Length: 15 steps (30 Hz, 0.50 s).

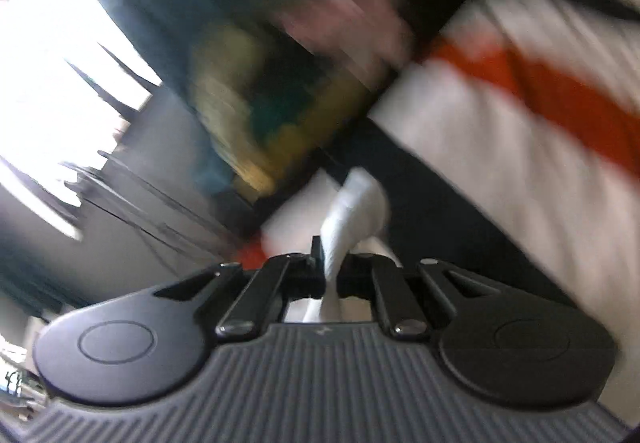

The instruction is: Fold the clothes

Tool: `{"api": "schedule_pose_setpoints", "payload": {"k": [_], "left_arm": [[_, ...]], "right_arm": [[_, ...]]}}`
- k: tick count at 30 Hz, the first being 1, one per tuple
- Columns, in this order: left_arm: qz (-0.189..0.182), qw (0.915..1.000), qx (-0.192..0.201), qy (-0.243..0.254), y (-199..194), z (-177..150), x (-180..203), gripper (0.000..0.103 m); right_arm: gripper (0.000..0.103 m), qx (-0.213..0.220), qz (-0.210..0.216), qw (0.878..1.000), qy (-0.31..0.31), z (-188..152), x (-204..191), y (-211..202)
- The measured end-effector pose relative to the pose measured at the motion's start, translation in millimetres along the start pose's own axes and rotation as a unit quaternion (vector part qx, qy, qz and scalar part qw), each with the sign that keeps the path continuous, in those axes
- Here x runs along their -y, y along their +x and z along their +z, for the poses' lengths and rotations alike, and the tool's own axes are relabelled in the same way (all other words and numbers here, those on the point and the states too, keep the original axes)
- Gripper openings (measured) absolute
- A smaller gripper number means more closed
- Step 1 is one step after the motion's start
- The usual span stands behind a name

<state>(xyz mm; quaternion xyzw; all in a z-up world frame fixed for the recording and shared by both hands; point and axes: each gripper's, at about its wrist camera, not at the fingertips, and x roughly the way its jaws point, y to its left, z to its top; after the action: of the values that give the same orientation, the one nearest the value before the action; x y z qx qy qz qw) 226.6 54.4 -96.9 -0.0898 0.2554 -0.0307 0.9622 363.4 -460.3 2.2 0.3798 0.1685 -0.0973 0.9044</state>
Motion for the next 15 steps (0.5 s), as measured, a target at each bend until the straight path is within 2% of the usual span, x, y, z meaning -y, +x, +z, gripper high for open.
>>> {"api": "schedule_pose_setpoints", "payload": {"k": [3,5,6,8,10,11,13,15], "left_arm": [[0.000,0.9999,0.002,-0.013,1.1,2.9,-5.3,0.057],[-0.002,0.9998,0.000,-0.022,1.9,3.9,-8.1,0.057],[-0.003,0.9997,-0.002,-0.025,2.3,3.9,-9.2,0.058],[-0.003,0.9996,-0.008,-0.027,2.6,3.2,-10.8,0.058],[-0.003,0.9997,-0.009,-0.022,-0.9,2.9,-9.6,0.059],[-0.003,0.9998,-0.008,-0.019,-3.1,2.8,-8.8,0.061],[-0.002,0.9999,-0.003,-0.015,-7.7,3.5,-6.3,0.065],[-0.001,0.9999,0.002,-0.010,-10.7,4.3,-3.4,0.067]], "right_arm": [[0.007,0.094,0.040,0.994,-0.040,7.1,-8.3,-36.6],[0.007,0.155,0.062,0.984,-0.066,9.2,-10.3,-61.6],[0.007,0.167,0.047,0.983,-0.067,1.4,3.1,-67.2],[0.009,0.140,-0.009,0.989,-0.046,-19.7,45.9,-66.3],[0.009,0.078,-0.067,0.995,0.000,-43.3,100.7,-59.3],[0.008,0.052,-0.082,0.995,0.028,-53.5,123.1,-56.7],[0.008,0.002,-0.107,0.990,0.086,-73.0,165.0,-52.2],[0.007,-0.048,-0.131,0.980,0.144,-92.4,206.9,-47.8]]}}
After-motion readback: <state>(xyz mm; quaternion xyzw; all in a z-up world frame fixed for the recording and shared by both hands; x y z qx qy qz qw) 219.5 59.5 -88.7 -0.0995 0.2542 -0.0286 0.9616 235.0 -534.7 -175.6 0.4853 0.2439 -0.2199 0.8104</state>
